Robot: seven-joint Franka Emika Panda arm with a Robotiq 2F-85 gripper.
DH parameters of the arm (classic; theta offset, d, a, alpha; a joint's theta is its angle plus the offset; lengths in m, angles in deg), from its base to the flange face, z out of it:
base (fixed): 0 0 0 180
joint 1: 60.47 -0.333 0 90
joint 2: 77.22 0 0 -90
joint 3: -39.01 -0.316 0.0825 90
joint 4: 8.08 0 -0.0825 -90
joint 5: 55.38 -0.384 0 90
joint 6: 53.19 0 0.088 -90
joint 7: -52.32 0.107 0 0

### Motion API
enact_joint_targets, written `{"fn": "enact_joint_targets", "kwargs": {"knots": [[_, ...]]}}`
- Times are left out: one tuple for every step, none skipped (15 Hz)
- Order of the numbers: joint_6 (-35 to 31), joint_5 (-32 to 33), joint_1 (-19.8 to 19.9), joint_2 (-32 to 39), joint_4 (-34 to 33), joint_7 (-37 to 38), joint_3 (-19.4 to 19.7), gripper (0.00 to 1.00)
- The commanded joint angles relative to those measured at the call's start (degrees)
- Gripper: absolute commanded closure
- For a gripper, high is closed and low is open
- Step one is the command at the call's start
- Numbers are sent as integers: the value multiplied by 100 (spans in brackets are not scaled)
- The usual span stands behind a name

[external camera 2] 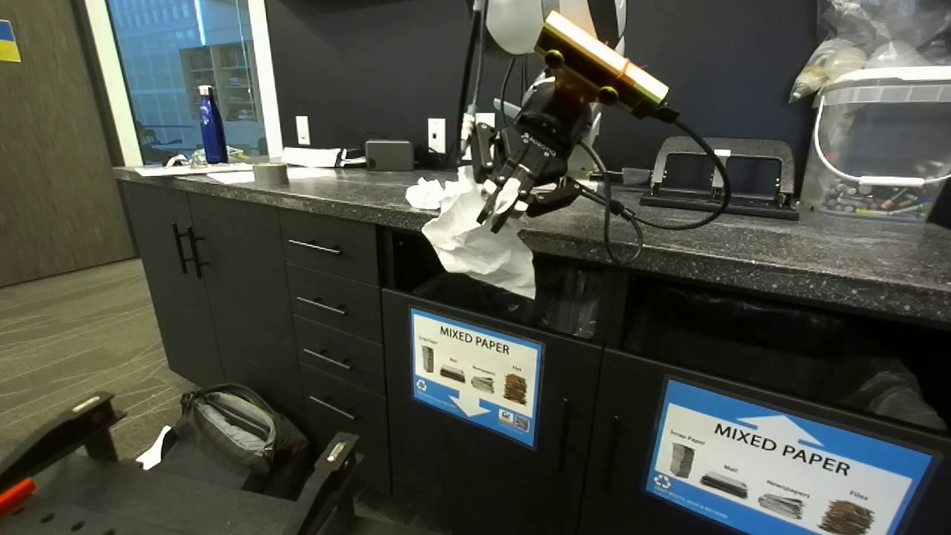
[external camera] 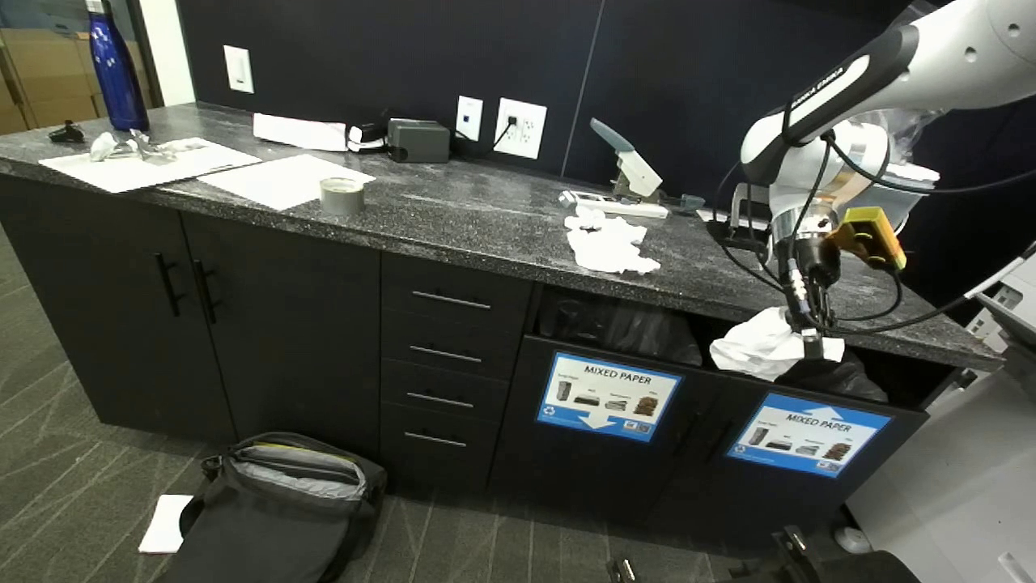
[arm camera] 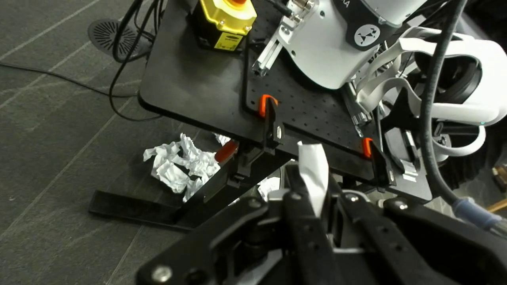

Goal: Put all the white pieces of paper in the left bin

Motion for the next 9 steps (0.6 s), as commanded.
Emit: {"fn": "enact_joint_targets", "kwargs": {"knots": [[-658,40,-92,-943,1413,-38,-23,87],[-906,50,-125,-1119,1717,-3,-11,87],[-1178,63,-165,-1266,1977,41,5,87],[-1481,85,-206,-1400,2215,83,20,87],[-1855,79,-246,-1517,2447,135,29,87],[-2252,86,-291,-1633,2674,188,36,87],[-2654,63,-334,-1716,2872,227,30,87],[-3165,24,-384,-1773,3093,297,20,87],[-3554,-5,-434,-1790,3245,354,9,87]]}}
